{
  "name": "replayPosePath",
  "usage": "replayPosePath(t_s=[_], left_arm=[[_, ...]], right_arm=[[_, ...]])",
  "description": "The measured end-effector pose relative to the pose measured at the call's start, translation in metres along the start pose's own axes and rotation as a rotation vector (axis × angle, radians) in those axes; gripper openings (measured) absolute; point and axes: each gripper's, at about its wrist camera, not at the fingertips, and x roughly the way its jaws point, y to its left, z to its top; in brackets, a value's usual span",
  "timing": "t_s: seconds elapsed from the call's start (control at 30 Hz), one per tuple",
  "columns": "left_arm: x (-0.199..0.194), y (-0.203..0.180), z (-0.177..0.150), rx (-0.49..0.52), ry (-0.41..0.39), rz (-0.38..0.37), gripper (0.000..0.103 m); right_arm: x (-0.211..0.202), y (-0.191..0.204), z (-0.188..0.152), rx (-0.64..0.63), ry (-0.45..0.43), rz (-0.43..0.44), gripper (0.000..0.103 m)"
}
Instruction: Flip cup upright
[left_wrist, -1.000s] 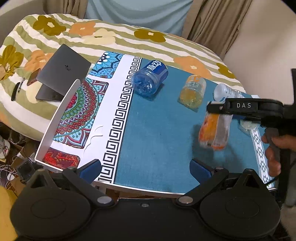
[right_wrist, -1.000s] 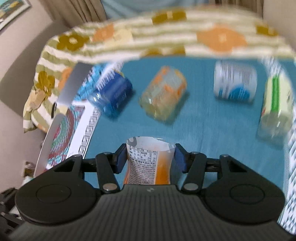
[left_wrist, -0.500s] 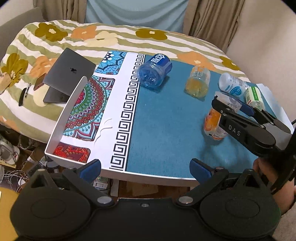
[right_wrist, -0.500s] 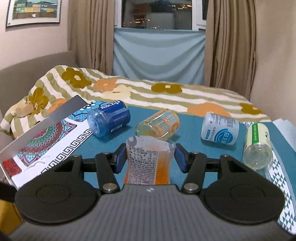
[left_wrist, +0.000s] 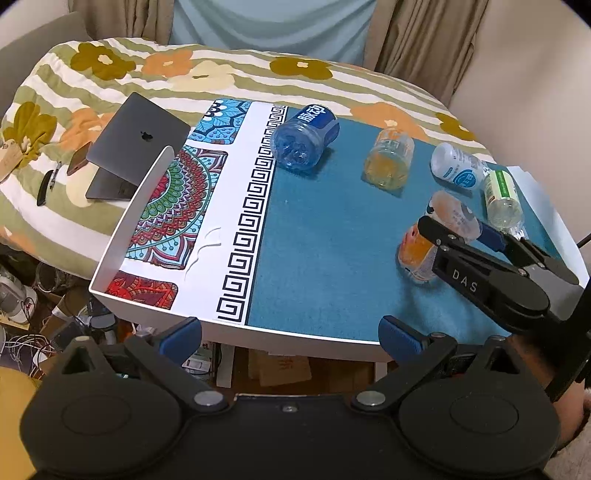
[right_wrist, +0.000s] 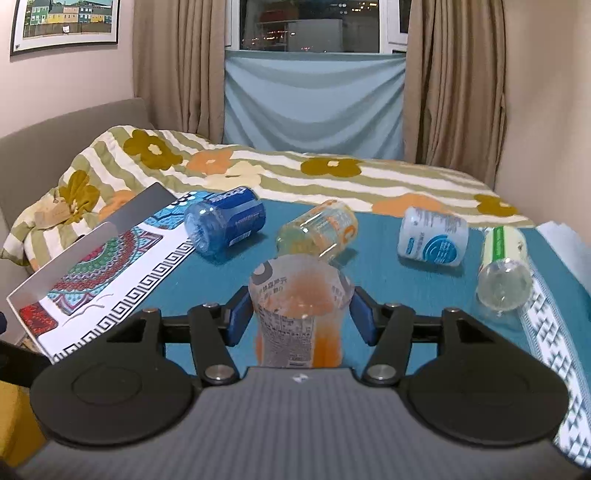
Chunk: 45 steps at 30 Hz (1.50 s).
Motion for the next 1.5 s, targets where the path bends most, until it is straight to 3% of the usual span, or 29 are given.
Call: replayPosePath(t_s=[0.23, 0.3, 0.37, 0.67, 1.03, 1.27, 1.5], left_arm=[[0.000, 0.004, -0.002, -0.007, 0.000, 0.004, 0.103], [-0.001, 0.003, -0.002, -0.007, 0.001, 0.002, 0.103], [-0.001, 0.003, -0.002, -0.006, 0.001, 0.001, 0.103], [-0.015, -0.005, 0.005, 0.001, -0.019, 0.001, 0.103], [-0.062, -0.039, 0.048, 0.054, -0.109, -0.011, 0.103], [-0.077, -0.068, 0.054, 0.132, -0.145, -0.001, 0.103], [-0.077, -0.083, 0.040, 0.162, -0.127, 0.033, 0.103]], right_arm=[[-0.002, 0.002, -0.004, 0.013, 0.004, 0.006, 0.075], [-0.002, 0.002, -0.004, 0.014, 0.004, 0.003, 0.085], [-0.002, 0.003, -0.003, 0.018, 0.006, 0.001, 0.103], [-0.003, -0.005, 0.007, 0.081, 0.098, 0.012, 0.103], [-0.073, -0.039, 0.083, 0.145, 0.258, -0.015, 0.103], [-0.114, -0.064, 0.110, 0.113, 0.318, -0.106, 0.103], [-0.134, -0.084, 0.102, 0.132, 0.388, -0.177, 0.103]])
